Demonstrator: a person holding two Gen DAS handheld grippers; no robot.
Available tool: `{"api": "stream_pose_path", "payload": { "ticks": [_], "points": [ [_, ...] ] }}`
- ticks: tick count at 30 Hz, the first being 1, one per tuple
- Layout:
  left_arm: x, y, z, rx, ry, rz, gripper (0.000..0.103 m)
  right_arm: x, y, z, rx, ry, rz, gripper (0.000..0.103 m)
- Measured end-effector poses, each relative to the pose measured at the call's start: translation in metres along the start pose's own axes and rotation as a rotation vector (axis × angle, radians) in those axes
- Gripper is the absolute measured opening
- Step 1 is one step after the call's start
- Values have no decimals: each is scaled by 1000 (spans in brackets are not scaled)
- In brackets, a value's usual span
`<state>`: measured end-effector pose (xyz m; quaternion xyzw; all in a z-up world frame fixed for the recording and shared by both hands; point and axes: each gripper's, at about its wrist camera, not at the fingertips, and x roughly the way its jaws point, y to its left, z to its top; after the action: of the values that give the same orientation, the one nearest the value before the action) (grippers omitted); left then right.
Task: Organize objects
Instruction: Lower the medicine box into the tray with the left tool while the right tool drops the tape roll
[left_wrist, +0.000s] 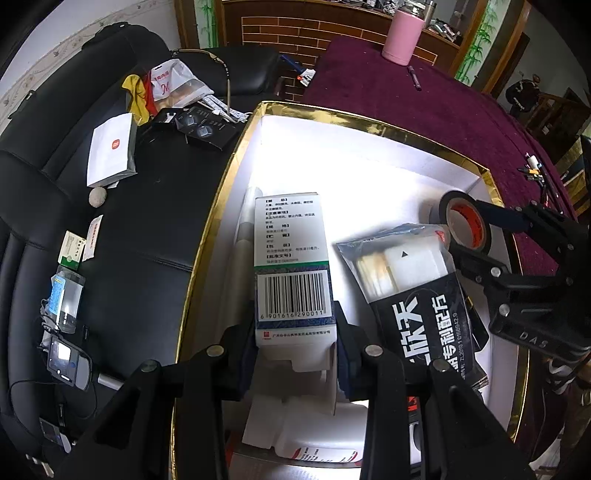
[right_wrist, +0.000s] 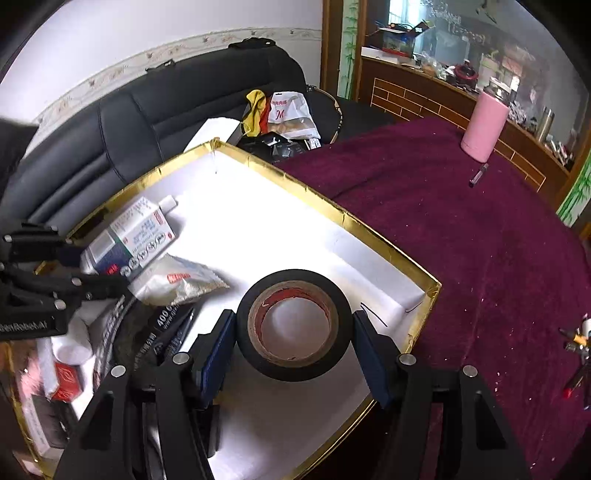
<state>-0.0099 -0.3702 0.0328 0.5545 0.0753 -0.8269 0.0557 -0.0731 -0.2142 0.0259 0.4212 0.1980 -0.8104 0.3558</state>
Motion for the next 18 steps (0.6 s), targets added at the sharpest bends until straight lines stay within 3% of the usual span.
{"api": "stream_pose_path", "payload": {
  "ticks": [8,18],
  "points": [
    [-10,1,-2,-29,-17,-10,35,-11,0,-4,19,-21,40,74],
    [-33,-9,-12,-51,-62,-32,36,-78,-3,-31,97,-166,73,91]
  ]
}}
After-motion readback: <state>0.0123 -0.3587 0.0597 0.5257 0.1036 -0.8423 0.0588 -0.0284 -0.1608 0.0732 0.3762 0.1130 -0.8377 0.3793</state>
